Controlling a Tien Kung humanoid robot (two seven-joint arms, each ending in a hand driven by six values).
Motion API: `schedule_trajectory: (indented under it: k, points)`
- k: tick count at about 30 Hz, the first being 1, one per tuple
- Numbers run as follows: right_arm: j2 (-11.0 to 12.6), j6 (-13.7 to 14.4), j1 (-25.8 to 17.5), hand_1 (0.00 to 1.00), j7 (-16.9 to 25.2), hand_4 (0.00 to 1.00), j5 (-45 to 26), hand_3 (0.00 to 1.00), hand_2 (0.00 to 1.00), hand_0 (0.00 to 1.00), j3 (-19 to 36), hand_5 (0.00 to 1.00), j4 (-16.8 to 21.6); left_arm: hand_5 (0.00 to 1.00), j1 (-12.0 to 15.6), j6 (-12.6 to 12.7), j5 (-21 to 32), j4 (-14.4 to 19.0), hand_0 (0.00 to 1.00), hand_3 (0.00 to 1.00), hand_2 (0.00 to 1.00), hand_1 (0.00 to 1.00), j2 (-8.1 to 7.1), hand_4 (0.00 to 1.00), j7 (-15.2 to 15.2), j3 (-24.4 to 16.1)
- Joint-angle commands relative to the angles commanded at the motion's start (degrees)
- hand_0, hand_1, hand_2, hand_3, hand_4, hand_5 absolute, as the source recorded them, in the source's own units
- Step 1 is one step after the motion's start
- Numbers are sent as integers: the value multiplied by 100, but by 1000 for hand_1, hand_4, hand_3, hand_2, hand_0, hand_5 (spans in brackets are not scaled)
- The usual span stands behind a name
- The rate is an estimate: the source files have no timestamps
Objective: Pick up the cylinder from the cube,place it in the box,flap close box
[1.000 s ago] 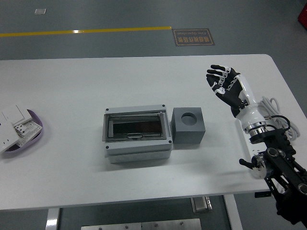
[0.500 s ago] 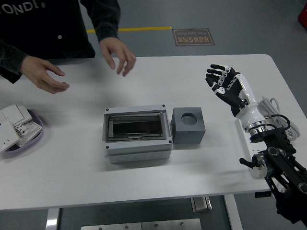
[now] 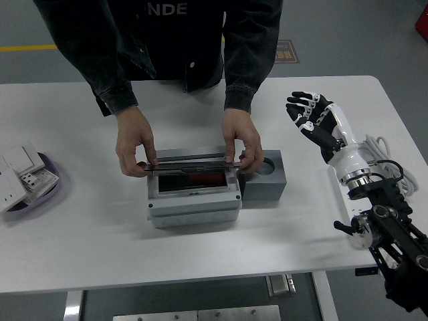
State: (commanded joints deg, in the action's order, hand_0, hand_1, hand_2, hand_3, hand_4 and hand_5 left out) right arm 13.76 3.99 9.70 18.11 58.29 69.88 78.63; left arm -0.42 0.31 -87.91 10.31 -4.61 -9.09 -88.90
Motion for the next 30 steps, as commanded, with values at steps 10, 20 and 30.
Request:
schedule_trajectory:
  k: [10,20,30]
  points:
    - [-1,5,-1,665,-6,871,10,579,653,758,1,304,-4,173,9,2,25,0,588,626,606,610,10,645,-7,14]
    - [15,15,0,665,-6,869,11,579,652,756,-11,305,-9,172,11,8,51,0,588,626,607,610,8,646,-5,25]
    - [23,68,37,662,33,863,26,576,650,747,-48,307,-11,174,2,10,57,0,589,626,607,610,-20,646,-7,39]
